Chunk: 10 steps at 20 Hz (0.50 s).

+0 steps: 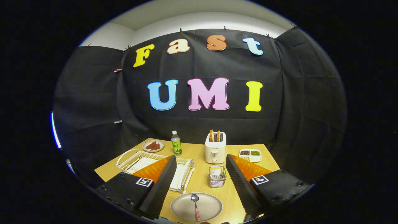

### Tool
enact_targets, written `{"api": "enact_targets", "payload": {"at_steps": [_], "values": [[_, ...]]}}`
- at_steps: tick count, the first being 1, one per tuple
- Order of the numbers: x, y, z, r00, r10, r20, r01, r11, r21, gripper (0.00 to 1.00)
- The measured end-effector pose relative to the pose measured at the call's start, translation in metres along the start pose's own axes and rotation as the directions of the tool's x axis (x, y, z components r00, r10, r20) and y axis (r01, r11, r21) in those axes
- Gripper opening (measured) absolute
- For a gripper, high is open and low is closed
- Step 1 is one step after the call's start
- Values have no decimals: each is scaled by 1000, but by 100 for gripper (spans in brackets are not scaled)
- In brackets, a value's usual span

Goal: Take the plate from the dish rack, then take the spoon from the basket and place it into the plate.

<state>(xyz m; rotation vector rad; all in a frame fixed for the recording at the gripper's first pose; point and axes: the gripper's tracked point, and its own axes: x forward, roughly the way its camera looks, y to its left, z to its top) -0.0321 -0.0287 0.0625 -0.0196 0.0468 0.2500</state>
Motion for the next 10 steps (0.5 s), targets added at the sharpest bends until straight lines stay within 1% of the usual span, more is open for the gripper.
{"api": "enact_targets", "payload": {"at_steps": [2,4,7,10], "values": [[-16,-5,-11,1000,-12,1,12,1000,-23,98],[-27,-4,-21,1000,-6,-5,6,1000,4,98],[-27,-11,-28,1000,-25,-1,26,998,50,98],[-21,-12,-28,1000,-22,-5,22,998,51,98]]}}
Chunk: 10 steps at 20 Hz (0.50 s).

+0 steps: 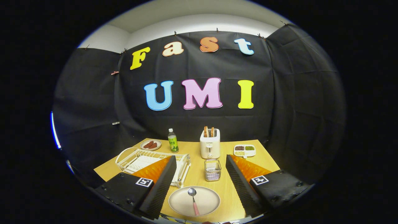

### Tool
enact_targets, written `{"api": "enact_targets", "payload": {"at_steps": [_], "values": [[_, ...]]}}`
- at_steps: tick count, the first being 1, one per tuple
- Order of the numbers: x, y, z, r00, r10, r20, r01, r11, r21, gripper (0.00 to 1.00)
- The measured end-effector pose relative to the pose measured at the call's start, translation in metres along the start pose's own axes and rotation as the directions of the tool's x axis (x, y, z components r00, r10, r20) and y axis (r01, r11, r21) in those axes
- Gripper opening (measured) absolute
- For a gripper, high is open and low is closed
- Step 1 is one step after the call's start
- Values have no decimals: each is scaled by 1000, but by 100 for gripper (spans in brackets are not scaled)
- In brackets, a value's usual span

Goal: Take the plate from the dish rack, then take the spoon from the basket and place it into the plate.

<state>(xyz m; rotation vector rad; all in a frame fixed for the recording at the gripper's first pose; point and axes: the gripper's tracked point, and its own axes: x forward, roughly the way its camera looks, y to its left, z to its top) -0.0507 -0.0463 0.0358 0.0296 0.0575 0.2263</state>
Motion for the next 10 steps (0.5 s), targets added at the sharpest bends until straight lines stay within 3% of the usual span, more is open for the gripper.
{"api": "enact_targets", "payload": {"at_steps": [10], "values": [[-2,0,2,1000,9,1,-9,1000,5,98]]}}
